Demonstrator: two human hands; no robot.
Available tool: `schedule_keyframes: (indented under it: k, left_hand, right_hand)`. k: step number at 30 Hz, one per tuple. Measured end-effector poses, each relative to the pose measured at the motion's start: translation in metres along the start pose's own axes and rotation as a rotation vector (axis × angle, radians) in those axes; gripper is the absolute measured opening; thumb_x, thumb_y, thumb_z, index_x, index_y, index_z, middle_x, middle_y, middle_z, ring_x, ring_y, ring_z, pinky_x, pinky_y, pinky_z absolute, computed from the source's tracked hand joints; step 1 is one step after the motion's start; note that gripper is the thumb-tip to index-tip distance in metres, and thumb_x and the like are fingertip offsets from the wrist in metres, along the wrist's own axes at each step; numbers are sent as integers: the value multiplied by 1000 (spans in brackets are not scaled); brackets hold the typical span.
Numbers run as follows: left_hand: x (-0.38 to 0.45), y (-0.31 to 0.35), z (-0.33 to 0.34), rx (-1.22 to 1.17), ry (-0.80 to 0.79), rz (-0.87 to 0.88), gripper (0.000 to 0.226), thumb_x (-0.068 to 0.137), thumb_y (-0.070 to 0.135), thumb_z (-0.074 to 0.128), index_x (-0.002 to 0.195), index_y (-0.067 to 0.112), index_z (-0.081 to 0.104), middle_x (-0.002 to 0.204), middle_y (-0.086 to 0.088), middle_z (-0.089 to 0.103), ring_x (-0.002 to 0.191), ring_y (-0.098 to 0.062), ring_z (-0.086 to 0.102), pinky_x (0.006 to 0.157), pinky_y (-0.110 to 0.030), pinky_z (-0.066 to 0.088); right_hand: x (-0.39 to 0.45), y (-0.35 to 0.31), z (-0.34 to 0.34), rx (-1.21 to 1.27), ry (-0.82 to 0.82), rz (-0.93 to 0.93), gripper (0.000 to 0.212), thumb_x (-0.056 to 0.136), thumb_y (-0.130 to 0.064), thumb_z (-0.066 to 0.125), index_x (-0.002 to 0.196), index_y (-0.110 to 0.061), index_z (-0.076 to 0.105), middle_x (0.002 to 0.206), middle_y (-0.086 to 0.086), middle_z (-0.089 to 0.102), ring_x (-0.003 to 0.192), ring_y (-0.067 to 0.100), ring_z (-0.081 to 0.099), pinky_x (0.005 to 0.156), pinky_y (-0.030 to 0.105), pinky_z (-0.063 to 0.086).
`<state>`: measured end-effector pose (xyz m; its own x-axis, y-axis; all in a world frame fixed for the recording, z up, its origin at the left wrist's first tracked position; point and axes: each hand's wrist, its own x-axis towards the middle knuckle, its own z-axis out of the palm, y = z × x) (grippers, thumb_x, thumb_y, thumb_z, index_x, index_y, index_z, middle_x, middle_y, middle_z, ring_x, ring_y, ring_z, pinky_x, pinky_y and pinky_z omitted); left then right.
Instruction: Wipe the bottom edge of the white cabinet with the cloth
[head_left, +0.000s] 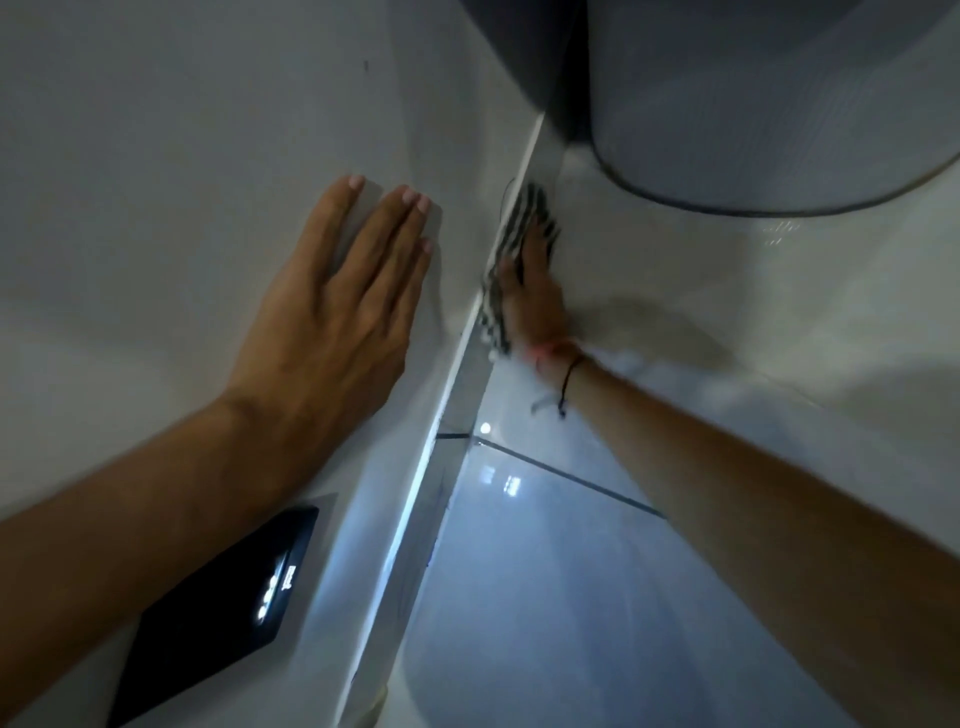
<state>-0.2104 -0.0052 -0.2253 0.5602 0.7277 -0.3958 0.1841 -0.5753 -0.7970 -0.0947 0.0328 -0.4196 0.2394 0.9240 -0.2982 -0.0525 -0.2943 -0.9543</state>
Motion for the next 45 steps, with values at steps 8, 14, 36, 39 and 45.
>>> schedule_keyframes:
  k: [8, 14, 36, 39, 45]
  left_hand:
    - [-14, -5, -12, 75, -8, 8, 77, 106, 45, 21, 167, 4, 2, 172, -29, -7, 161, -43, -2, 129, -61, 0]
    - [-75, -9, -6, 68, 88, -12, 76, 102, 45, 36, 166, 6, 23, 172, -30, 10, 159, -43, 12, 129, -64, 9]
    - [-213, 38, 25, -163, 234, -229, 110, 98, 71, 44, 164, -10, 9, 171, -29, 14, 159, -41, 18, 131, -52, 17]
    - [-211, 37, 23, -162, 189, -202, 121, 90, 69, 58, 164, -10, 3, 172, -29, 8, 160, -42, 13, 132, -51, 12]
    - [-208, 40, 20, -68, 194, -224, 121, 89, 67, 59, 164, -11, 4, 172, -29, 12, 159, -41, 19, 131, -49, 14]
  right_hand:
    - [-13, -2, -8, -77, -105, 14, 60, 104, -25, 37, 155, -11, 7, 164, 14, 19, 149, 30, 26, 122, 37, 23]
    - [-133, 35, 44, -32, -138, -5, 60, 101, -11, 42, 152, 0, 13, 164, 18, 12, 153, 28, 14, 126, 42, 14]
    - [-351, 94, 116, -86, -370, 62, 66, 101, -33, 33, 153, -21, -5, 160, -12, -12, 154, 13, 3, 127, 30, 5]
    - [-332, 92, 113, -76, -308, 51, 63, 102, -30, 35, 154, -24, 0, 164, -7, 3, 154, 17, 14, 127, 31, 12]
    - [-226, 55, 111, -32, 96, 84, 54, 104, -16, 33, 152, -1, 15, 163, 20, 15, 153, 29, 17, 127, 37, 12]
